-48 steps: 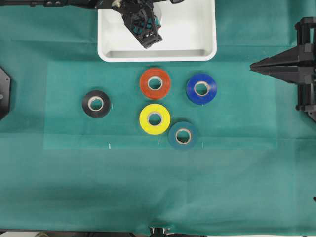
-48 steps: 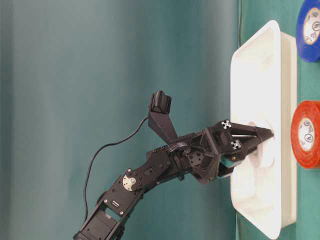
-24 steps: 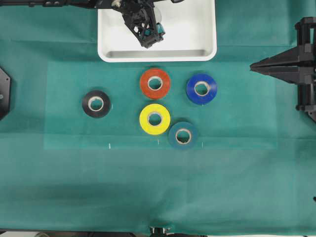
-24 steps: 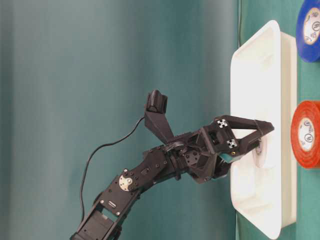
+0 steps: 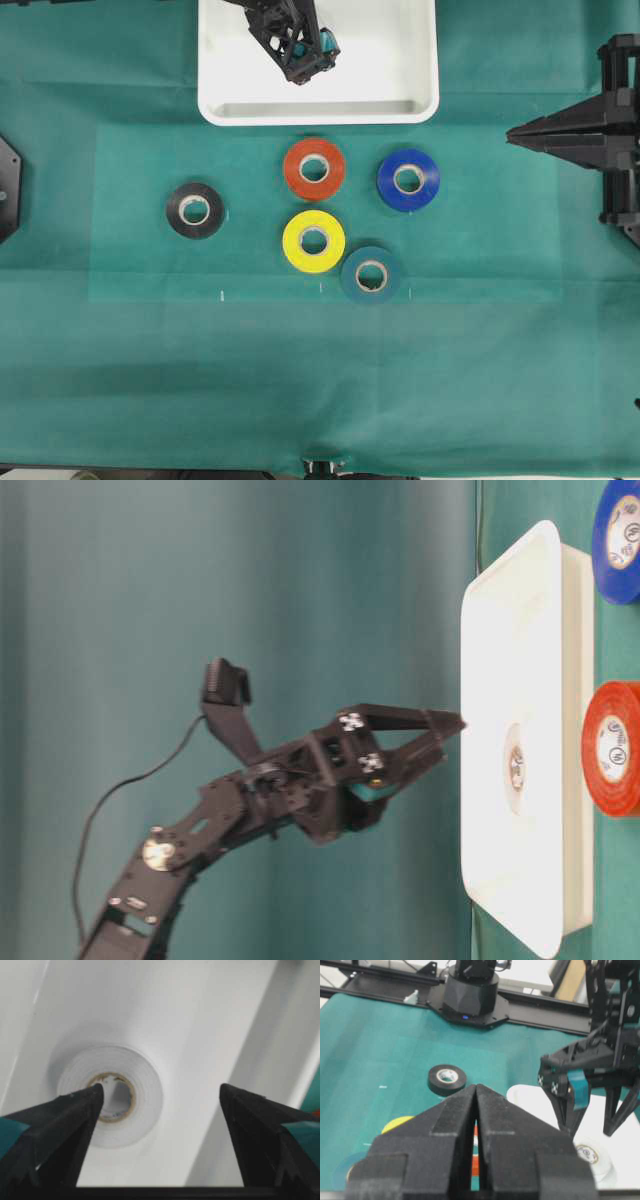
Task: Pick up the tape from a random location and place it into the white case.
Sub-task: 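Release the white roll in the tray and raise the left gripper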
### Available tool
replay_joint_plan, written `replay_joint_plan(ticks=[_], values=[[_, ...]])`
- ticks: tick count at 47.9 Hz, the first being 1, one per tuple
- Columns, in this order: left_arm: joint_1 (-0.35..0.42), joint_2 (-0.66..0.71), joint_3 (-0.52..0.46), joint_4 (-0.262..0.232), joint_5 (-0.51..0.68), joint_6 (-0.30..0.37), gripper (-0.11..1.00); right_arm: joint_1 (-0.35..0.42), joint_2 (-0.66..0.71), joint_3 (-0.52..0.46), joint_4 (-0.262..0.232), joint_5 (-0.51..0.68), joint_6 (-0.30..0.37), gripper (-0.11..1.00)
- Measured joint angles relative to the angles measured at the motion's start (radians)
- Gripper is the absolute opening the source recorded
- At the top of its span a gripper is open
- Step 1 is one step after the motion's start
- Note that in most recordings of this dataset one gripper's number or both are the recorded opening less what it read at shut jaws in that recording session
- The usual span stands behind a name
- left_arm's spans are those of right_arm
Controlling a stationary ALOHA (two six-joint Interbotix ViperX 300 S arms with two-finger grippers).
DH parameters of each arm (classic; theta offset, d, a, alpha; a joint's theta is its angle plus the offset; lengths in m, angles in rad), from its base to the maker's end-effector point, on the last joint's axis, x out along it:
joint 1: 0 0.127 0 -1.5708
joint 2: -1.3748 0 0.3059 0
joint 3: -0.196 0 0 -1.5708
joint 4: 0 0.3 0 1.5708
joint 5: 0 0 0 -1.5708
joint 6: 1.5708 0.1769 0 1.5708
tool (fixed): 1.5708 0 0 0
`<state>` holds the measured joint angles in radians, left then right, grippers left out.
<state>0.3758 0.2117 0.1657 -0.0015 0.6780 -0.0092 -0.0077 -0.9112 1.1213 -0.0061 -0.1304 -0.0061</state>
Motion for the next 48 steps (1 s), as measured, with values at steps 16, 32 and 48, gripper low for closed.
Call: replay_joint_plan(ticks=[16, 32, 48], values=[[-0.028, -0.052, -0.064, 0.0, 0.13, 0.0, 0.94, 0.0, 0.0, 0.0, 0.0, 0.0, 0.002, 0.0], [-0.031, -0.067, -0.077, 0.0, 0.175, -0.008, 0.94, 0.0, 0.0, 0.0, 0.0, 0.0, 0.0, 0.0], [-0.032, -0.095, -0.077, 0.0, 0.192, -0.008, 0.94, 0.0, 0.0, 0.0, 0.0, 0.0, 0.002, 0.0]])
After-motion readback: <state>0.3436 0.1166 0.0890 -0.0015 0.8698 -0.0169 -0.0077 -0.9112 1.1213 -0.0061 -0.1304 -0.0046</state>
